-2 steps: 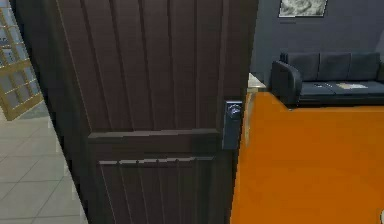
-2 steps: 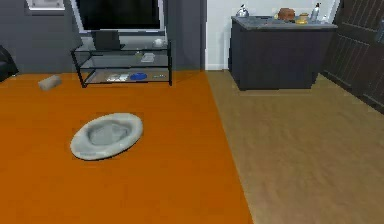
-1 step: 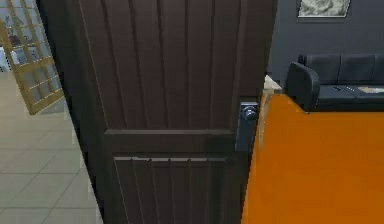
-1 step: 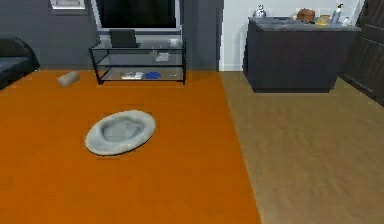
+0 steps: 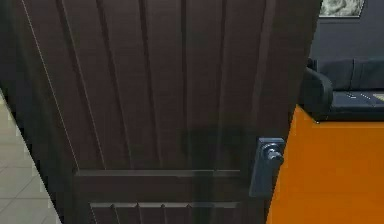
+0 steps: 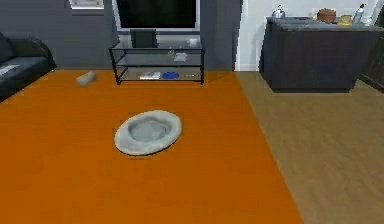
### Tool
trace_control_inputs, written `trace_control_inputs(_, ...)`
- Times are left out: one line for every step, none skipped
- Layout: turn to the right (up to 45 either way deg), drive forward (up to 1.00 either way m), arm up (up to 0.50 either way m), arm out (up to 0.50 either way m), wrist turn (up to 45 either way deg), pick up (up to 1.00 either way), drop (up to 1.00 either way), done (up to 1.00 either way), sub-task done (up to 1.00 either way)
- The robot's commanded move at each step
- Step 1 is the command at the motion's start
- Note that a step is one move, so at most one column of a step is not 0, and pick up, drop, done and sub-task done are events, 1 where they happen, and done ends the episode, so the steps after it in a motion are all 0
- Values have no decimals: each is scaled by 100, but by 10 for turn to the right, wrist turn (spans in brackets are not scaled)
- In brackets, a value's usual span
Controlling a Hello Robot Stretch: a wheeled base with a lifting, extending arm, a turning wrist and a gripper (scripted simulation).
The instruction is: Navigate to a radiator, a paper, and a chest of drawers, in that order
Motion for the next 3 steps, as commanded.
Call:
trace_control_inputs(-450, 0, 0, 0, 0, 0, 0, 0, 0)
trace_control_inputs(-210, 0, 0, 0, 0, 0, 0, 0, 0)
trace_control_inputs(0, 85, 0, 0, 0, 0, 0, 0, 0)
